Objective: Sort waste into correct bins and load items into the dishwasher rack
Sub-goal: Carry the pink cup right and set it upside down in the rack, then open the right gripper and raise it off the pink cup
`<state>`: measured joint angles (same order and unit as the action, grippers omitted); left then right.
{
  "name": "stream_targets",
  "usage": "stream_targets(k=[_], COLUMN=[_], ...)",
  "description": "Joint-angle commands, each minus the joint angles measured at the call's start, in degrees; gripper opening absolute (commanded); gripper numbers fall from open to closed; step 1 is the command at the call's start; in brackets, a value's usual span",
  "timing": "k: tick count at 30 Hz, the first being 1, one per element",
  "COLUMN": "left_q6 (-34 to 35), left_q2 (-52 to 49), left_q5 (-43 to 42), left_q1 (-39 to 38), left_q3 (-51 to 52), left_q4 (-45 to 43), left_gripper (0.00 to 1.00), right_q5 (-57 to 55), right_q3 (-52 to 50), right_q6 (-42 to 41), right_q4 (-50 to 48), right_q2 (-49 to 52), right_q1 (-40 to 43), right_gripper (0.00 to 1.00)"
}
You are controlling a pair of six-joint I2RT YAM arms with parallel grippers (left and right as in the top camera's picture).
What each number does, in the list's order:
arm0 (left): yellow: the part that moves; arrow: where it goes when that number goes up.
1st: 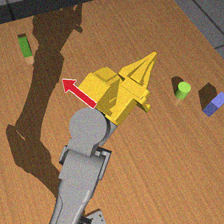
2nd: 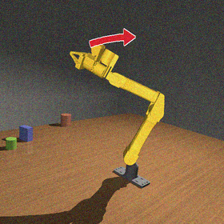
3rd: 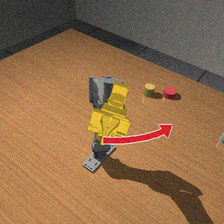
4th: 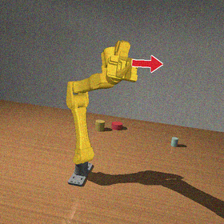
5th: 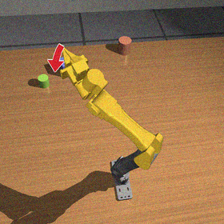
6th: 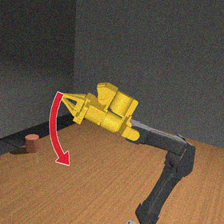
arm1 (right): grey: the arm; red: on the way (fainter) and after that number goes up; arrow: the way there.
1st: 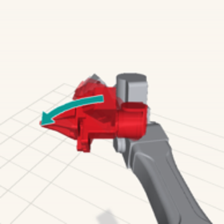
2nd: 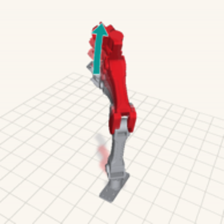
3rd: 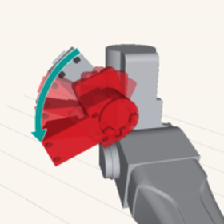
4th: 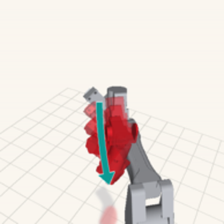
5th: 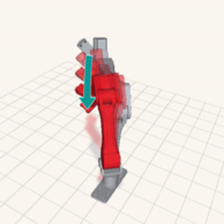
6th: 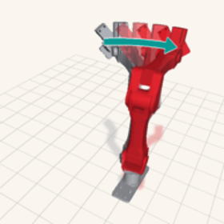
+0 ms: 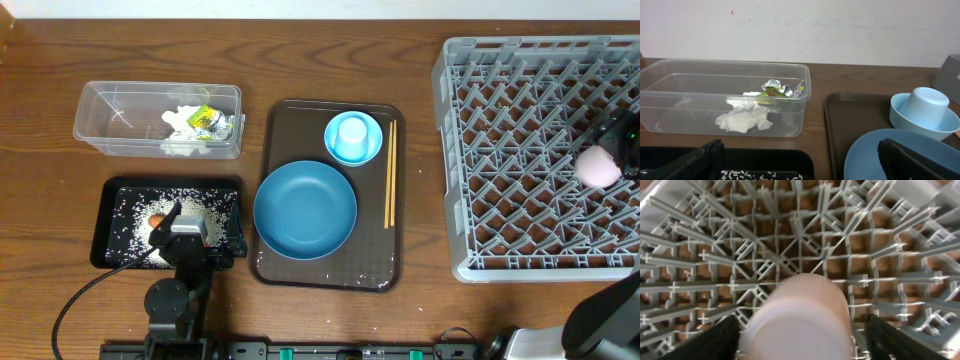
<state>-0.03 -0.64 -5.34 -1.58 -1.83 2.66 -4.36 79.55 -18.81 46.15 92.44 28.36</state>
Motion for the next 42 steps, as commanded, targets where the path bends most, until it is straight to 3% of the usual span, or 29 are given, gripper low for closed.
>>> stream_targets(k=[1,6,12,14,22,24,25,26,29,32,35,38,42], left_q6=[-0.4,-0.4,-0.4,-0.4,-0.4,-0.4,-0.4,-0.4,-0.4,-0.4,-0.4,-0.4,-0.4], left_q2=[0.3,0.3,0.3,0.3,0.3,0.3,0.3,0.3,0.3,0.3,0.3,0.3,0.3], left_q5=[0.2,0.2,0.2,0.2,0.2,0.2,0.2,0.2,0.2,0.2,0.2,0.2,0.2], left_q1=[0.3,0.3,0.3,0.3,0.3,0.3,0.3,0.3,0.3,0.3,0.3,0.3,0.3], left_q3=[1.6,1.6,1.6,1.6,1.6,1.6,1.6,1.6,1.6,1.6,1.6,1.6,1.6], left_q4=[0.9,0.9,0.9,0.9,0.9,0.9,0.9,0.9,0.9,0.9,0.9,0.9,0.9], left_gripper=[0.99,0.99,0.99,0.99,0.99,0.99,0.99,0.99,0.99,0.99,0.99,0.99,0.99], right_q5=[2.3,6.5,22.3,26.2,24.1,21.6,18.3,12.5,-6.0,-13.7,-14.5,-9.9,4.6], right_q3=[0.3,0.3,0.3,0.3,0.3,0.3,0.3,0.3,0.3,0.4,0.4,0.4,0.4], right_q6=[-1.0,-1.1,1.6,3.3,3.2,2.5,2.0,0.3,-7.1,-8.2,-8.1,-7.5,-4.0], right_q4=[0.5,1.5,2.7,2.7,1.9,1.2,0.9,0.8,1.7,2.1,2.1,1.8,-0.5], right_q2=[0.2,-1.3,-6.4,-8.5,-11.2,-10.3,-9.6,-9.1,-8.8,-10.3,-11.2,-10.4,-7.6], right_q1=[0.1,0.1,-1.6,-3.7,-19.8,-24.9,-27.6,-29.8,-32.7,-29.8,-22.0,-11.6,0.5], right_gripper=[0.87,0.91,0.86,0.85,0.84,0.7,0.54,0.45,0.31,0.31,0.35,0.26,0.1])
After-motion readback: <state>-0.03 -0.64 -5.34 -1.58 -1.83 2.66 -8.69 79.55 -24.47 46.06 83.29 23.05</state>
